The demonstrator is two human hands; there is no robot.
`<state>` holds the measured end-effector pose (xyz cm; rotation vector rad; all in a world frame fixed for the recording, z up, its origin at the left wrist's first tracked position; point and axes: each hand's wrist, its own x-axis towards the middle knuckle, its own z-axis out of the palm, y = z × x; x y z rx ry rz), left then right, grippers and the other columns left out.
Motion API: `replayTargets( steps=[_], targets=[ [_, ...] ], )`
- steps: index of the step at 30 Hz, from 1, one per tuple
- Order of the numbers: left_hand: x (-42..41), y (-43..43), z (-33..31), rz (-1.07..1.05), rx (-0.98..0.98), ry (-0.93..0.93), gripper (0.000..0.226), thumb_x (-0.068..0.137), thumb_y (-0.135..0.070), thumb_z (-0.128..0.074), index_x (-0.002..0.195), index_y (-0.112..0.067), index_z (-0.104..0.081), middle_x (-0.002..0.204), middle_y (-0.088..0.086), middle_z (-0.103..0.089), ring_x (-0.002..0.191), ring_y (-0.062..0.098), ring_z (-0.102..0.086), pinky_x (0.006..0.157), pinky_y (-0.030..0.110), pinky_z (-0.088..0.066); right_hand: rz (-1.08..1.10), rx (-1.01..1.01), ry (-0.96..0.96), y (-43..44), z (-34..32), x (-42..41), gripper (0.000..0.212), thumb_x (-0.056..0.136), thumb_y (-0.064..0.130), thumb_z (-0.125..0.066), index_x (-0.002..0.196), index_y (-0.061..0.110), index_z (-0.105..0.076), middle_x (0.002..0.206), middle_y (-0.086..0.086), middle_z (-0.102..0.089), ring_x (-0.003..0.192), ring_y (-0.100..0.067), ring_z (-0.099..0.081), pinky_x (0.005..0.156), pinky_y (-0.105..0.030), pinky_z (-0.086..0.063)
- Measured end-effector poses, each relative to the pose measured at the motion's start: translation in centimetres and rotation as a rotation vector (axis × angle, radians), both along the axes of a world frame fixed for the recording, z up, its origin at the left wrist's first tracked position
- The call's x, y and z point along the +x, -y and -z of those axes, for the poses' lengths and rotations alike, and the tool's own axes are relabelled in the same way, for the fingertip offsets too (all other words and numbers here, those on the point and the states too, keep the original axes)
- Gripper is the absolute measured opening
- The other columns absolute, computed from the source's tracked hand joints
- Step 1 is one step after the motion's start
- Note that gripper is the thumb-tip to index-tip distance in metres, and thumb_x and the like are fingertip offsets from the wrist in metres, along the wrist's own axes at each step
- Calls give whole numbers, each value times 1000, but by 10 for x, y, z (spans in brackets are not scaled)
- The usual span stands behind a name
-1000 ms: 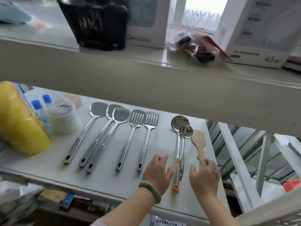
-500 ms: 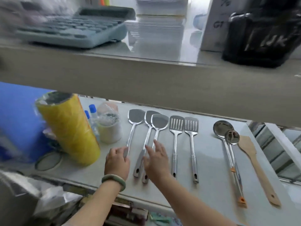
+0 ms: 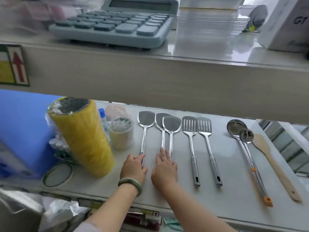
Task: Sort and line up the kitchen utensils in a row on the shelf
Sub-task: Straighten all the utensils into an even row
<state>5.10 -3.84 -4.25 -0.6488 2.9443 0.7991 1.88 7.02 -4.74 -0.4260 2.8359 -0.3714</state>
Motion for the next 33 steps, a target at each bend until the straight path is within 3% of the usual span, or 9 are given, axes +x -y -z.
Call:
replayTargets(
  steps=[4,8,11,13,18,26,28,31,33],
  targets=[
    [1,3,-1,-3,-26,-1,51,86,-27,-52,136,-32,-43,118,9,-49,109,26,-53,96,31,-42,-8,-25,-9,0,1,3,60,94,27,-29,149,17,-8,160,0,10,147,-16,9,117,-43,-13],
    [4,4,-1,-11,-44,-7,51,86,-29,-51,137,-33,-42,118,9,-50,108,26,-54,94,32,-44,41,-284,-24,-9,0,0,56,95,25,-33,148,29,-15,160,1,-6,147,-16,2,117,-40,-14],
    [3,3,0,-18,-51,-1,52,86,-28,-51,137,-34,-42,117,9,-50,107,27,-54,92,32,-45,64,-336,-48,-24,4,-11,56,90,4,-33,145,17,-29,157,-2,-22,147,-21,-9,120,-34,-13],
    [2,1,0,-17,-52,1,52,86,-28,-51,137,-34,-42,117,9,-50,106,27,-54,91,32,-45,60,-311,-78,-32,8,-16,51,89,2,-33,140,8,-38,155,-7,-27,146,-26,-15,120,-30,-10],
    [3,-3,1,-26,-67,-5,51,86,-27,-49,136,-35,-42,115,8,-51,102,26,-55,88,33,-47,82,-321,-59,-49,11,-22,53,88,-5,-31,140,1,-35,158,-3,-17,147,-23,-7,118,-25,-10],
    [4,-5,0,-48,-66,-2,51,88,-28,-49,137,-36,-41,115,7,-50,99,24,-56,86,33,-48,127,-291,-104,-88,11,-37,55,86,-10,-30,141,1,-33,157,-3,-20,147,-22,-8,117,-25,-11],
    [5,-5,0,-52,-70,0,51,87,-28,-49,137,-36,-40,115,7,-50,99,24,-56,86,33,-49,155,-264,-100,-94,8,-38,55,86,-7,-30,140,2,-34,157,-4,-20,147,-23,-6,118,-27,-10],
    [5,-5,1,-54,-74,3,52,87,-27,-49,137,-35,-40,116,7,-50,100,24,-55,87,33,-48,150,-164,-221,-84,-1,-32,55,87,17,-27,141,7,-34,157,-10,-19,147,-28,1,120,-37,-6],
    [4,-6,0,-52,-76,4,52,87,-27,-49,138,-35,-39,116,7,-50,101,25,-55,86,33,-48,88,-224,-209,-63,-8,-21,54,93,30,-31,143,11,-30,158,-11,-14,147,-28,3,120,-37,-4]
  ],
)
